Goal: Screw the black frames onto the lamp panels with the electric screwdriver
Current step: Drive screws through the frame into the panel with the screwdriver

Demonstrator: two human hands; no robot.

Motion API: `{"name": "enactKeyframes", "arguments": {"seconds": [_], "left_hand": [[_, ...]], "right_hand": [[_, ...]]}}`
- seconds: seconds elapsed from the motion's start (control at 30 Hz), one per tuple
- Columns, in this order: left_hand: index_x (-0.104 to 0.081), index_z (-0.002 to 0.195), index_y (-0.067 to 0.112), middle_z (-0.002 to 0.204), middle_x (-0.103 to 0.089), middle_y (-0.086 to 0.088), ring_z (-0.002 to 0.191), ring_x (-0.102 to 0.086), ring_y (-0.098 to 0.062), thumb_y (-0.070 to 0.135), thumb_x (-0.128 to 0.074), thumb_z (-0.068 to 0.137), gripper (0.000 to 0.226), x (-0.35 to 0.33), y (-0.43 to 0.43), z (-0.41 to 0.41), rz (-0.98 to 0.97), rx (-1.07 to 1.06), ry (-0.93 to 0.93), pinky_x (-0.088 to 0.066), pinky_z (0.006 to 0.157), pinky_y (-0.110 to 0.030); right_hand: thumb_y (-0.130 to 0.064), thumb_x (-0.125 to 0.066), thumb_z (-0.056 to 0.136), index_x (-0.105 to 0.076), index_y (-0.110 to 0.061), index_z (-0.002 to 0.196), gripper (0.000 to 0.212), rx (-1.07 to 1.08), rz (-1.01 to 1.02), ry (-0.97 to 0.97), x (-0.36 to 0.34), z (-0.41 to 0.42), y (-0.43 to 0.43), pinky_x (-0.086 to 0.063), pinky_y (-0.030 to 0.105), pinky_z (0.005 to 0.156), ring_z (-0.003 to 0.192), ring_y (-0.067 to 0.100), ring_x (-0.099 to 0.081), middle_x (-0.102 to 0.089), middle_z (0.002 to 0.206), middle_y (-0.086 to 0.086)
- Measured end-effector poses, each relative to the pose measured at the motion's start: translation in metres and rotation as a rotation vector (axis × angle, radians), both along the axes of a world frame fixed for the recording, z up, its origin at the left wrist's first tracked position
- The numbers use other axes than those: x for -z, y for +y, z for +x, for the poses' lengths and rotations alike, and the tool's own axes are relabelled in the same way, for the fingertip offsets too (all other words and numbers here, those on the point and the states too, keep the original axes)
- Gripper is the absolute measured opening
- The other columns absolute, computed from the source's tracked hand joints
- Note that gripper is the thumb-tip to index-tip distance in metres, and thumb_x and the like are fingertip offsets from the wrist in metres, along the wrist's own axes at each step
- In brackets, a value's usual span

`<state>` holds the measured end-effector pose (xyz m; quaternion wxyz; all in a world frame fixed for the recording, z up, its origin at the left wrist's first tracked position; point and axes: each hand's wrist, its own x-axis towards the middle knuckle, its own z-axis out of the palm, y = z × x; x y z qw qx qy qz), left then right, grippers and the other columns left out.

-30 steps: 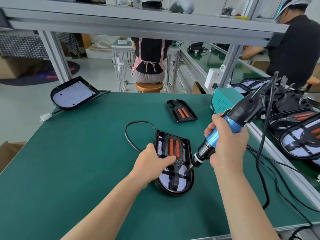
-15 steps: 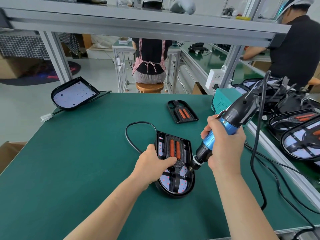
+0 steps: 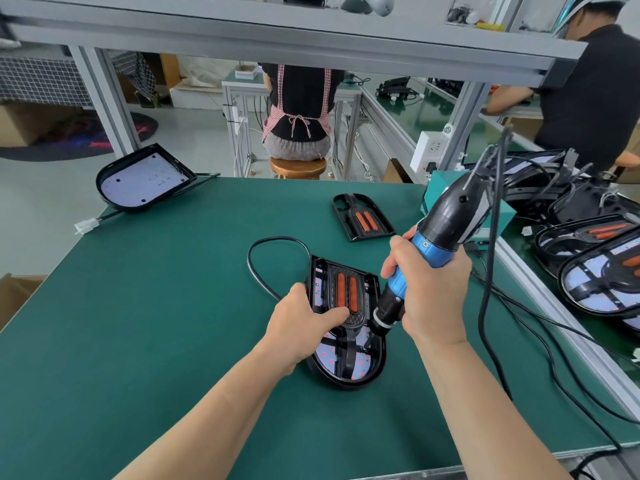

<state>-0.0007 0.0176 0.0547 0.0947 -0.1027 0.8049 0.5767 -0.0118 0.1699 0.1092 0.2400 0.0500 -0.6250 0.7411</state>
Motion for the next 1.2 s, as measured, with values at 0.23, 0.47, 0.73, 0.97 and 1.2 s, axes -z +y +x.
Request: {"name": "enactKeyframes", "arguments": {"seconds": [0.23, 0.47, 0.73, 0.97, 1.2], "left_hand": [[-0.054, 0.107, 0.014, 0.105, -0.070, -0.005, 0.101, -0.067, -0.030, 0.038, -0.082, 0.078, 0.047, -0.002, -0.001, 0.002, 0.000, -0.002, -0.009, -0.054, 0.091, -0.053], [-0.055, 0.107, 0.014, 0.105, -0.070, -0.004, 0.102, -0.066, -0.028, 0.040, -0.081, 0.077, 0.047, -0.004, -0.001, 0.003, -0.015, 0.010, -0.009, -0.055, 0.093, -0.051], [-0.051, 0.113, 0.017, 0.109, -0.061, 0.008, 0.099, -0.061, -0.016, 0.074, -0.063, 0.075, 0.070, -0.010, -0.003, 0.003, -0.491, 0.024, 0.070, -0.051, 0.086, -0.034], [-0.072, 0.110, 0.025, 0.107, -0.065, 0.005, 0.110, -0.044, -0.022, 0.032, -0.063, 0.091, 0.022, -0.034, 0.033, -0.035, -0.751, 0.148, 0.643, -0.029, 0.091, -0.032], [-0.073, 0.108, 0.031, 0.107, -0.072, 0.007, 0.107, -0.053, -0.023, 0.027, -0.055, 0.097, 0.022, -0.028, 0.106, -0.100, -1.123, 0.590, 0.558, -0.036, 0.088, -0.034]], "right_hand": [[-0.021, -0.069, 0.077, -0.064, -0.029, 0.073, 0.010, -0.212, -0.047, 0.030, 0.001, 0.000, 0.010, -0.048, 0.027, 0.056, 0.049, 0.018, -0.051, -0.054, 0.055, 0.003], [-0.015, -0.068, 0.074, -0.067, -0.025, 0.078, 0.011, -0.347, -0.138, 0.078, -0.012, -0.006, 0.019, -0.044, 0.027, 0.056, 0.049, 0.020, -0.048, -0.053, 0.054, 0.005], [-0.018, -0.060, 0.085, -0.057, -0.017, 0.086, 0.003, -0.185, -0.623, 0.027, -0.009, -0.023, 0.091, -0.042, 0.020, 0.055, 0.052, 0.009, -0.045, -0.052, 0.064, -0.004], [-0.022, -0.063, 0.092, -0.063, -0.014, 0.087, 0.010, -0.102, -1.032, -0.176, 0.065, -0.026, 0.133, -0.047, 0.016, 0.056, 0.056, 0.004, -0.050, -0.051, 0.072, -0.008], [-0.021, -0.067, 0.088, -0.062, -0.014, 0.086, 0.008, -0.114, -1.174, -0.193, 0.089, -0.038, 0.146, -0.050, 0.016, 0.059, 0.056, 0.004, -0.053, -0.054, 0.071, -0.008]]}}
